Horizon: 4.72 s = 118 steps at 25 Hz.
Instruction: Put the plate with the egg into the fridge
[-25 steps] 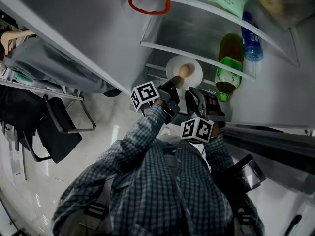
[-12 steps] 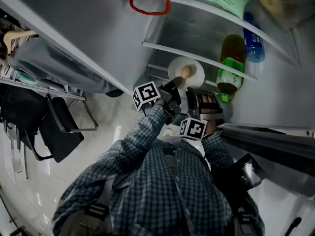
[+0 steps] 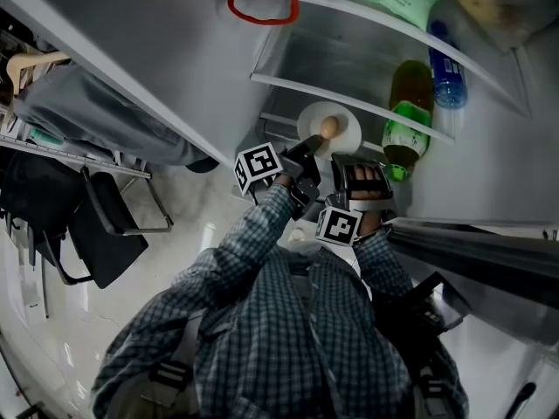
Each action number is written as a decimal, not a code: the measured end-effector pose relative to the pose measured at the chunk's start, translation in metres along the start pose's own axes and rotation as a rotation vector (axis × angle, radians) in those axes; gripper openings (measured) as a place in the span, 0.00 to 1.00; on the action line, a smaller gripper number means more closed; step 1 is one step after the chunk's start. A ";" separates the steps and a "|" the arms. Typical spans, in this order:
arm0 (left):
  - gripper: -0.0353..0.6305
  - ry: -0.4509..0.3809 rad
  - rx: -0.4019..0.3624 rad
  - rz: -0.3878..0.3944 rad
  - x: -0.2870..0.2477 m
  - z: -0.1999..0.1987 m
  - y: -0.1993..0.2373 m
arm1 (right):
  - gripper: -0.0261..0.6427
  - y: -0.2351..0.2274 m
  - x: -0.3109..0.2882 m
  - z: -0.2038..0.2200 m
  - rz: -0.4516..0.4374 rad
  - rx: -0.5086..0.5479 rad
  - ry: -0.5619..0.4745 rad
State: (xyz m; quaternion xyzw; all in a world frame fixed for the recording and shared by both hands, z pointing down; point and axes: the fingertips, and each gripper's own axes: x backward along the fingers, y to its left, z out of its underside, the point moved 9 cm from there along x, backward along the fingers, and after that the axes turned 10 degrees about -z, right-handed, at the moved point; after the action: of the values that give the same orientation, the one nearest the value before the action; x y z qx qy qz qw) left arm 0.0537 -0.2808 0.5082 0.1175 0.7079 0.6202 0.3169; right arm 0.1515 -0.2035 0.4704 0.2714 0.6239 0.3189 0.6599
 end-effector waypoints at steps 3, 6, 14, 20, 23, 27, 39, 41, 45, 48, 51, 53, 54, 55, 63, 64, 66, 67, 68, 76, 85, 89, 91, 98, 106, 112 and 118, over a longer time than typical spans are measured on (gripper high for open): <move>0.09 0.002 -0.003 -0.006 0.001 -0.001 0.000 | 0.08 0.000 -0.001 -0.002 0.005 0.016 0.015; 0.09 -0.001 0.003 -0.010 0.002 -0.001 0.000 | 0.08 0.001 -0.002 -0.004 -0.013 0.008 0.021; 0.09 0.005 -0.043 -0.007 0.002 -0.001 -0.004 | 0.08 -0.001 -0.004 -0.005 -0.005 -0.002 0.047; 0.17 0.019 -0.100 0.016 0.002 -0.001 -0.008 | 0.08 -0.001 -0.004 -0.004 -0.014 -0.005 0.060; 0.22 0.023 -0.105 0.034 0.003 0.000 -0.009 | 0.08 -0.001 -0.005 -0.004 -0.009 -0.003 0.062; 0.22 0.024 -0.101 0.034 0.005 0.000 -0.009 | 0.08 -0.001 -0.006 -0.005 -0.004 -0.003 0.067; 0.22 0.083 -0.102 0.058 0.015 0.009 -0.007 | 0.08 -0.005 -0.013 0.001 -0.005 -0.028 0.121; 0.23 0.092 -0.100 0.063 0.018 0.013 -0.007 | 0.08 -0.006 -0.015 0.005 -0.006 -0.029 0.124; 0.22 0.097 -0.108 0.070 0.025 0.019 -0.009 | 0.08 -0.007 -0.022 0.008 -0.002 -0.026 0.124; 0.22 0.103 -0.130 0.070 0.029 0.021 -0.011 | 0.08 -0.010 -0.027 0.009 -0.001 -0.031 0.116; 0.22 0.096 -0.134 0.068 0.034 0.020 -0.012 | 0.08 -0.014 -0.028 0.007 -0.005 -0.052 0.098; 0.22 0.089 -0.127 0.067 0.036 0.019 -0.011 | 0.08 -0.015 -0.027 0.006 -0.011 -0.061 0.088; 0.22 0.087 -0.124 0.067 0.037 0.019 -0.010 | 0.08 -0.015 -0.027 0.006 -0.016 -0.066 0.084; 0.22 0.085 -0.122 0.066 0.037 0.019 -0.010 | 0.08 -0.015 -0.026 0.007 -0.020 -0.072 0.080; 0.22 0.076 -0.100 0.048 0.032 0.017 -0.003 | 0.08 -0.017 -0.024 0.009 -0.032 -0.127 0.039; 0.22 0.076 -0.101 0.046 0.031 0.016 -0.003 | 0.09 -0.018 -0.023 0.009 -0.035 -0.139 0.031; 0.22 0.075 -0.098 0.044 0.028 0.015 -0.002 | 0.12 -0.019 -0.022 0.008 -0.040 -0.167 0.006; 0.22 0.074 -0.094 0.043 0.026 0.014 -0.001 | 0.14 -0.019 -0.022 0.008 -0.043 -0.178 -0.004; 0.22 0.073 -0.091 0.042 0.025 0.014 -0.001 | 0.14 -0.020 -0.021 0.009 -0.045 -0.185 -0.010; 0.22 0.078 -0.090 0.050 0.013 0.012 -0.004 | 0.15 -0.020 -0.019 0.009 -0.072 -0.213 -0.022; 0.22 0.067 -0.085 0.045 0.007 0.008 -0.003 | 0.15 -0.020 -0.014 0.007 -0.085 -0.229 -0.045; 0.22 0.061 -0.090 0.042 0.009 0.007 -0.003 | 0.15 -0.022 -0.009 0.004 -0.072 -0.251 -0.073; 0.22 0.060 -0.103 0.042 0.012 0.006 -0.004 | 0.15 -0.026 -0.004 0.002 -0.051 -0.285 -0.103; 0.22 0.054 -0.207 0.054 0.023 0.005 -0.011 | 0.14 -0.035 0.006 -0.009 -0.047 -0.364 -0.164; 0.12 0.045 -0.295 0.064 0.029 0.005 -0.020 | 0.05 -0.034 0.008 -0.007 -0.009 -0.396 -0.147; 0.06 0.041 -0.344 0.085 0.033 0.008 -0.025 | 0.05 -0.032 0.017 -0.002 0.000 -0.495 -0.158; 0.06 0.020 -0.474 0.090 0.039 0.014 -0.035 | 0.05 -0.036 0.032 0.004 -0.011 -0.743 -0.263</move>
State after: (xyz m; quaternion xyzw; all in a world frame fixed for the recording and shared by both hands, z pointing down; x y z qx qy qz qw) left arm 0.0398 -0.2543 0.4628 0.0651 0.5395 0.7838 0.3005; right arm 0.1594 -0.2028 0.4228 0.0491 0.3775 0.4821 0.7891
